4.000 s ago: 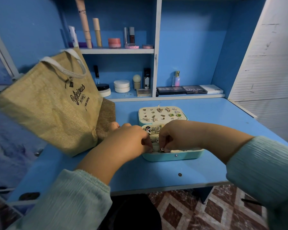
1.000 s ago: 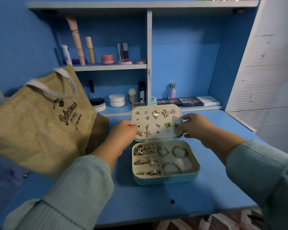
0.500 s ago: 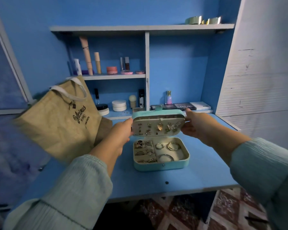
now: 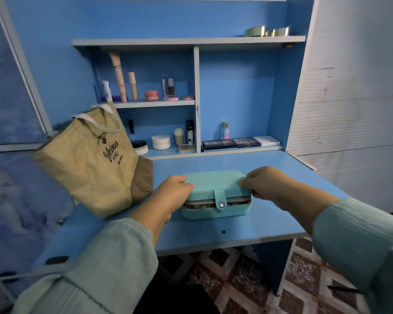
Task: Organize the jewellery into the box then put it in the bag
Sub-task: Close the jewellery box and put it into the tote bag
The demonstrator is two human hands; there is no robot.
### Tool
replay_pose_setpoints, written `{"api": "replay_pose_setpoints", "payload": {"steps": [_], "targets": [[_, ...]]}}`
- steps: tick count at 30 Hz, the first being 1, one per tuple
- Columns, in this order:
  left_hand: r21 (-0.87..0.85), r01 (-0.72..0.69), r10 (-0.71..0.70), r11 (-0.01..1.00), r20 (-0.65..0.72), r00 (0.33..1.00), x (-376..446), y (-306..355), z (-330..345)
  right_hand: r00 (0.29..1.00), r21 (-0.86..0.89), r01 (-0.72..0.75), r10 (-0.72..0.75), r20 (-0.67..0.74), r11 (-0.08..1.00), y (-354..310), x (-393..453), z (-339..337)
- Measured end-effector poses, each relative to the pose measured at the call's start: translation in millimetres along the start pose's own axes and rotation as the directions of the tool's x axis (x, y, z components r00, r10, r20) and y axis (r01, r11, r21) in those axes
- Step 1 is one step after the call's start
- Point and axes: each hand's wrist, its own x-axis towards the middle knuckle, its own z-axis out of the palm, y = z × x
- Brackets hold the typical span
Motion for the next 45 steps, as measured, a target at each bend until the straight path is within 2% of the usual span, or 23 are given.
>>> {"api": "replay_pose_setpoints", "payload": {"steps": [5, 10, 15, 18, 20, 23, 25, 29, 35, 45], "targets": [[0.135, -0.068, 0.068, 0.989, 0.003, 0.998, -8, -4, 5, 0.998, -0.196, 0.055, -0.053, 0.016, 0.979, 7, -7, 7], [0.219, -0.117, 0.118, 0.969, 0.009, 0.993, -13, -12, 7, 0.992, -0.300, 0.123, -0.119, 0.033, 0.946, 13, -9, 13], [0.254, -0.219, 0.194, 0.942, 0.118, 0.974, -17, -23, 8, 0.970, -0.448, 0.236, -0.235, 0.060, 0.863, 18, -14, 10], [0.423, -0.352, 0.300, 0.835, 0.187, 0.935, -16, -24, 9, 0.941, -0.469, 0.336, -0.314, 0.127, 0.817, 17, -13, 7], [0.543, -0.393, 0.324, 0.742, 0.223, 0.919, -16, -22, 8, 0.904, -0.471, 0.428, -0.372, 0.212, 0.771, 15, -11, 7], [0.593, -0.443, 0.363, 0.672, 0.257, 0.895, -14, -25, 5, 0.838, -0.475, 0.546, -0.442, 0.322, 0.690, 16, -9, 11], [0.643, -0.477, 0.368, 0.599, 0.308, 0.877, -14, -31, 2, 0.814, -0.474, 0.580, -0.459, 0.356, 0.662, 18, -10, 14], [0.732, -0.495, 0.395, 0.469, 0.328, 0.858, -10, -36, 0, 0.824, -0.481, 0.566, -0.454, 0.339, 0.669, 18, -11, 19], [0.692, -0.534, 0.495, 0.486, 0.286, 0.821, -9, -40, 0, 0.810, -0.536, 0.576, -0.522, 0.268, 0.617, 20, -8, 31], [0.556, -0.553, 0.496, 0.621, 0.267, 0.826, -6, -43, 2, 0.752, -0.577, 0.615, -0.620, 0.223, 0.538, 26, -6, 38]]}}
